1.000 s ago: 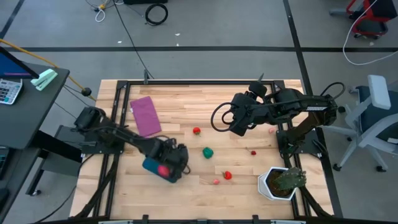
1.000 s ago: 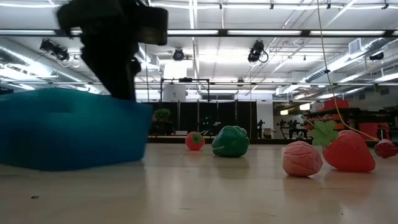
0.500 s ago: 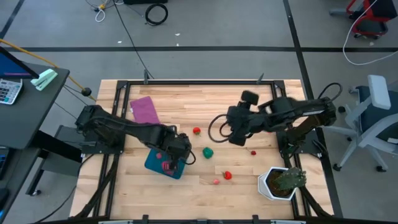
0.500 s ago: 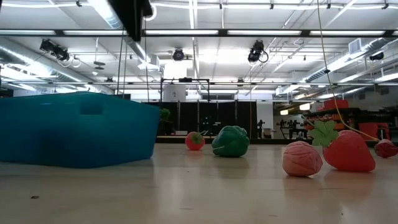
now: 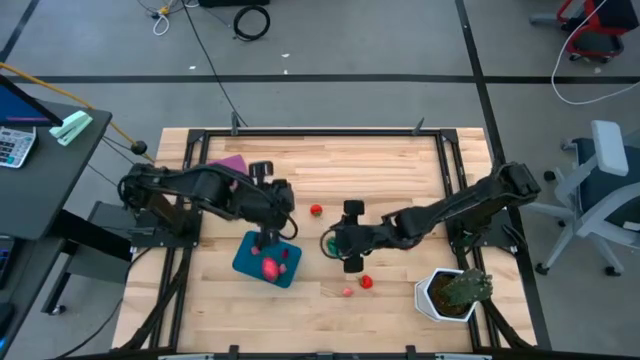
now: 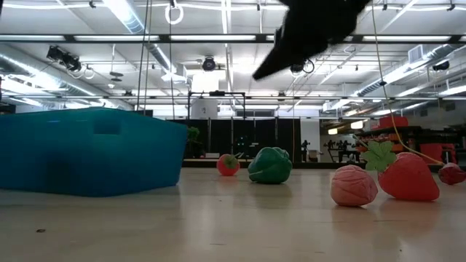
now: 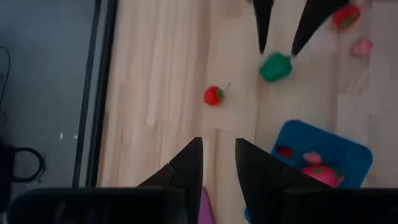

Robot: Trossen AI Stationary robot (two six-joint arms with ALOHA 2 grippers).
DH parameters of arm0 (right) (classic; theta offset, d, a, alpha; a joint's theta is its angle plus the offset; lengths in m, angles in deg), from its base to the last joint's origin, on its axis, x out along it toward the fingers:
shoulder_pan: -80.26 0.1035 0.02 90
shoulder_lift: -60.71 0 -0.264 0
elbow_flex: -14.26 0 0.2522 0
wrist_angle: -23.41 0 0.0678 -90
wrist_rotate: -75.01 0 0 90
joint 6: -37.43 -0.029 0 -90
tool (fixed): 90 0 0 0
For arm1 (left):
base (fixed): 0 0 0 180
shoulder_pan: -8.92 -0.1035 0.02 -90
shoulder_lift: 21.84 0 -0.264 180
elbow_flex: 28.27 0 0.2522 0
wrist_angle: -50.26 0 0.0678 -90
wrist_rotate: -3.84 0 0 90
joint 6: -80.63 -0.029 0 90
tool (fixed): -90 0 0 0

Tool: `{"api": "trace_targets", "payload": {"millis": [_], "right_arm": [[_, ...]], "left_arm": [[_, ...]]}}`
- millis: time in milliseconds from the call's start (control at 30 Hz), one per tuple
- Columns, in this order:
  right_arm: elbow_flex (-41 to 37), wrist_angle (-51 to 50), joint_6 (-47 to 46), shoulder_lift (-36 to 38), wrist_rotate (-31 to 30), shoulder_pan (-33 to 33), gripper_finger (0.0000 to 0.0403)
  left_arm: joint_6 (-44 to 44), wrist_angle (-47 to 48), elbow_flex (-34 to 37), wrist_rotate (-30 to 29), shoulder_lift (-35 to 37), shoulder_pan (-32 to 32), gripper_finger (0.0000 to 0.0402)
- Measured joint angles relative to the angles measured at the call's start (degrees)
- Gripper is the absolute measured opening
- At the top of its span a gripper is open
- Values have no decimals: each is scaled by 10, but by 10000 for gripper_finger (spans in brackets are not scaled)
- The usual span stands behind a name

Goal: Pick and placing Produce into tupperware
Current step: Put the strawberry into the blue bin

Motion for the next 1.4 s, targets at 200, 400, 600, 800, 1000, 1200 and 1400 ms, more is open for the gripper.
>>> {"api": "trace_targets", "payload": {"millis": [200,400,600,800,1000,1200,1400], "right_arm": [[-123,185,11,0,-35,-35,205],[-144,214,-153,-3,82,-110,205],[-115,203,-195,-10,158,-162,205],[-90,185,-213,-51,164,-167,203],[-50,175,-190,-118,160,-167,203],[18,92,-168,-171,160,-171,201],[72,25,-134,-196,125,-163,200]], "left_arm": [[-23,0,-24,-1,0,-18,94],[-46,-2,-24,-1,0,-44,87],[-46,-4,-24,-1,0,-70,85],[-74,-6,-24,-1,0,-88,84],[-89,-9,-24,-1,0,-102,76],[-91,-8,-23,-1,0,-109,79],[-91,-5,-23,-1,0,-110,72]]}}
